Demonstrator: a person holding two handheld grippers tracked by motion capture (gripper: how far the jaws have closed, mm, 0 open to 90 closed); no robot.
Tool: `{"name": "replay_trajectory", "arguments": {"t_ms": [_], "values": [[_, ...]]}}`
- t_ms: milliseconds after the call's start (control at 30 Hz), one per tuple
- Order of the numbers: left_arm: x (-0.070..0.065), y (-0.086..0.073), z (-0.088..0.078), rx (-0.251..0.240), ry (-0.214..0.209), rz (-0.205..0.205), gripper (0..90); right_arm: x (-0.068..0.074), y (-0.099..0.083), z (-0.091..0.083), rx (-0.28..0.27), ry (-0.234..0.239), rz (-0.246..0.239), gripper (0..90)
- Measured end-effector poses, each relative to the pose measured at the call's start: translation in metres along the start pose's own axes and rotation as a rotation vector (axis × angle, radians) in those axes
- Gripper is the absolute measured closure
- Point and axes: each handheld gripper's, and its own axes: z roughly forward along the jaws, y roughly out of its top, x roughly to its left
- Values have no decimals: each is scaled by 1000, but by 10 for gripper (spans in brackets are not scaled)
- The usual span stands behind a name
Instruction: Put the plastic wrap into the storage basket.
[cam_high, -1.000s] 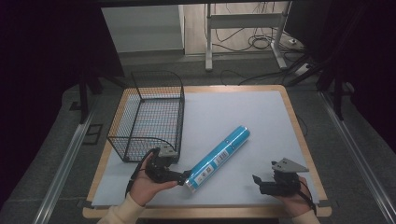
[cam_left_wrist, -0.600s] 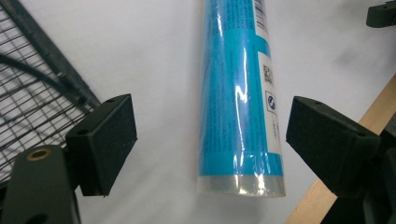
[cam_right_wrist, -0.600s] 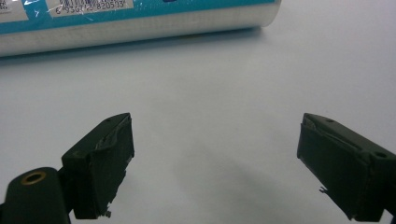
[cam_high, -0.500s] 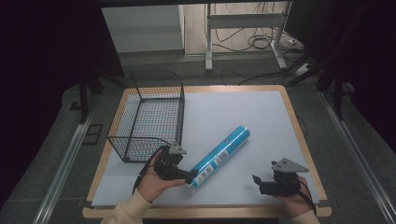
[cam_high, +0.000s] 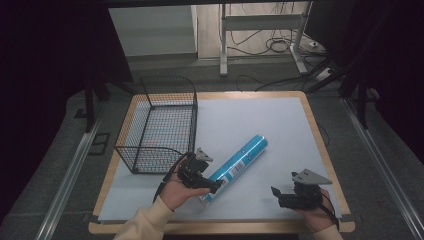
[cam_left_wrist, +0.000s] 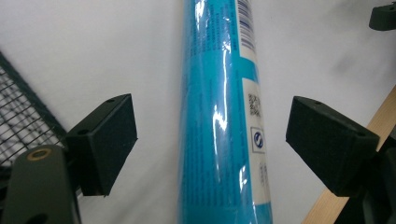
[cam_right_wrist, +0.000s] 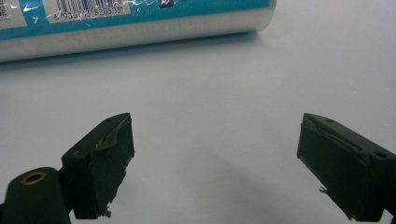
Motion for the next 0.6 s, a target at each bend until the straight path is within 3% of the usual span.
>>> {"name": "replay_trajectory", "arguments": {"t_ms": [600], "values": [[-8,18,8,14,-22,36,143,0,0,0,1,-2,-5,113]]}}
